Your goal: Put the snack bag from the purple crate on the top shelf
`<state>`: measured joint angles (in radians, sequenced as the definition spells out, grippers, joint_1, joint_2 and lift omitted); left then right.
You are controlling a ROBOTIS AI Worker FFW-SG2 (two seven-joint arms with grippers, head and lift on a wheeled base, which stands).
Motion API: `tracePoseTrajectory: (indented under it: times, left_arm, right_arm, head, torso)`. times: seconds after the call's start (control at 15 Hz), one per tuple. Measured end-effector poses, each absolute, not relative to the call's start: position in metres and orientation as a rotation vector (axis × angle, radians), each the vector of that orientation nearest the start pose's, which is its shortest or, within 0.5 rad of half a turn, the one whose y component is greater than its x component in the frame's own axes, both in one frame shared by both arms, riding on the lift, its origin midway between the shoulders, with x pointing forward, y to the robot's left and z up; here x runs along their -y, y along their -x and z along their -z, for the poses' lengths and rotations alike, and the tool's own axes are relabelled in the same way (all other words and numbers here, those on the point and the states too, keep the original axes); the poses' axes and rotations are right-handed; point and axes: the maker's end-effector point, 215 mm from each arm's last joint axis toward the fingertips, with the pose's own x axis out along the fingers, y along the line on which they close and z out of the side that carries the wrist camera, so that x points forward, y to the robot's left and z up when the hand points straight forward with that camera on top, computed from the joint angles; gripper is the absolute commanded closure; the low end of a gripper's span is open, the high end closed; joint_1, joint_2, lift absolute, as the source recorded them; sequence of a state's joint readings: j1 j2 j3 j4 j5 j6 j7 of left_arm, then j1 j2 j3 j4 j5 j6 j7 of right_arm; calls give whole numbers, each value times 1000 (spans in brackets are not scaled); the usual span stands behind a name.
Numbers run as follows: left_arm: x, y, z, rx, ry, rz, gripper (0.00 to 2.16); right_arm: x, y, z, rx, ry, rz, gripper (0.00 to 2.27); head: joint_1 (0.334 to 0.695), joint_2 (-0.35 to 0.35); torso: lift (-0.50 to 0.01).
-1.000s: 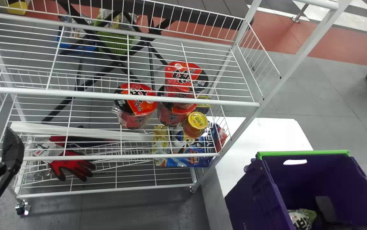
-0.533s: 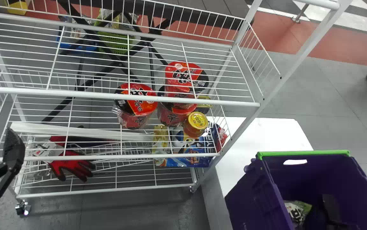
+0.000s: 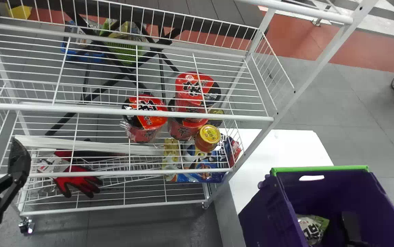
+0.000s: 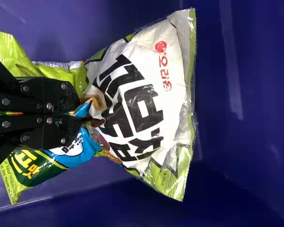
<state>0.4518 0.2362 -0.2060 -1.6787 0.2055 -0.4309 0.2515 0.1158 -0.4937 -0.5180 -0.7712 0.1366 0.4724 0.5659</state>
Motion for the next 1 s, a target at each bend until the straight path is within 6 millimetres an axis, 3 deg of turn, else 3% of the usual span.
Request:
tracePoseTrajectory:
  times: [0.53, 1.0]
  left_arm:
    - [-234, -424, 403, 25, 78, -41, 124]
    - [-228, -415, 399, 2, 49, -20, 124]
  right_arm:
    - [632, -181, 688, -1284, -181, 281, 2246]
    - [595, -164, 672, -1259, -324, 282, 2246]
  head:
    - [695, -350]
    - [695, -350]
  torso:
    - [-376]
    - [-348]
